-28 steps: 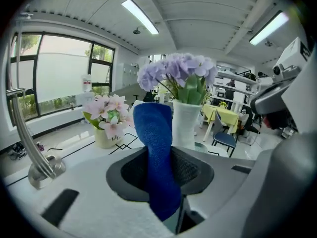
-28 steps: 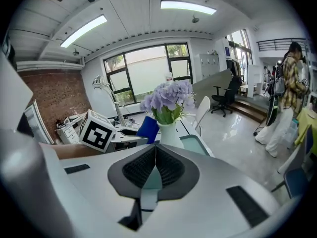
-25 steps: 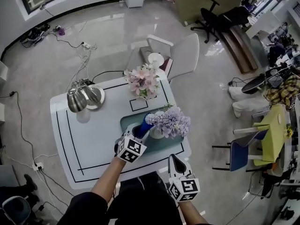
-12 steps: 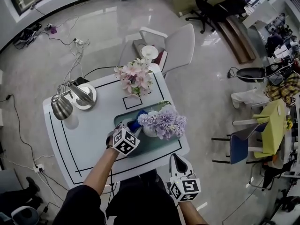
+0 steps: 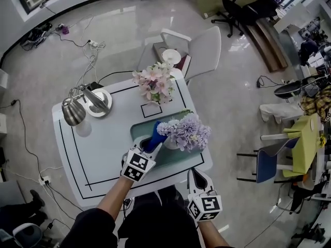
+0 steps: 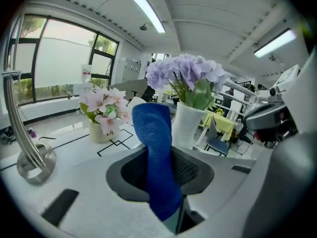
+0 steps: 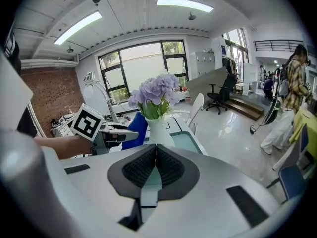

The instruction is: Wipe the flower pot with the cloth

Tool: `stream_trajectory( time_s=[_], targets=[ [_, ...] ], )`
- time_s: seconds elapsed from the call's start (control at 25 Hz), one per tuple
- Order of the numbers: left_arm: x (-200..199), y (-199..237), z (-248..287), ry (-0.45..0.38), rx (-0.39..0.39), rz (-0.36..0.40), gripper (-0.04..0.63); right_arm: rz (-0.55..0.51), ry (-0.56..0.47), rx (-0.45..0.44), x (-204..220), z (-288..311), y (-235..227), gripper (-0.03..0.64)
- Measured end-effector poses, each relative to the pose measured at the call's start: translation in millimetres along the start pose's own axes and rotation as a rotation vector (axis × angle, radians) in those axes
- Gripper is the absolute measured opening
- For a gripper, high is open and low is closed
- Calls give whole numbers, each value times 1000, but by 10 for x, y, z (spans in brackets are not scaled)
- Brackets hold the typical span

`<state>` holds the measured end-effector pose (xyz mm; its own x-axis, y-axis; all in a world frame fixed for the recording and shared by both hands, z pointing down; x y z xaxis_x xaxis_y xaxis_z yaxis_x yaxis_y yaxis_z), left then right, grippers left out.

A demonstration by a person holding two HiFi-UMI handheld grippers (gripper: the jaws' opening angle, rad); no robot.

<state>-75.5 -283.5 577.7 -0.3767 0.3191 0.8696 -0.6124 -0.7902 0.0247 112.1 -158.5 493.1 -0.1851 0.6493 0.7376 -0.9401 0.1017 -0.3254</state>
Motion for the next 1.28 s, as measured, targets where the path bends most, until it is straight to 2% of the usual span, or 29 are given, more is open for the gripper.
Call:
stream_trajectory(
  time_s=[0.16,0.4,0.6,0.72,0.88,1.0,1.12,1.28],
  targets=[
    [141,-168,155,32,1,-12,121,-5,4,-1,22,-63,-44,9],
    [431,-233,353,126,-58,-23,121,-11,5,1,36,-159,-159,9],
    [666,-232,355,192,-84,-74,121,-17,8,-27,72,-187,-182,9],
    [632,-304,131,138,-109,-93,121,-20,10,-50,91,-203,-192,9],
    [457,-616,-200,20,-122,-70,121,-10,11,-79,129,-217,-240,9],
    [241,-852,-223,-40,-126,-59,121,-10,15,-98,146,-231,-299,9],
    [123,-991,-61,-44,-111,-42,121,-12,14,-111,151,-264,-357,9],
    [132,-1013,198,22,-92,-71,121,-1,6,-107,139,-349,-482,9]
  ],
)
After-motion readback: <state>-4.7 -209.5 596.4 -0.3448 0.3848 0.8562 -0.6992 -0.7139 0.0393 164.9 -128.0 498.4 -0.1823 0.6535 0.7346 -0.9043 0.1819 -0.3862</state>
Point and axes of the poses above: the fingertips, and each gripper's own axes: z forward along the fingers, y to its left, x out of its underside, the point moved 8 cm from there along -z, backward along the fingers, and after that the axes turned 13 degrees about z, right-handed, at the moved point
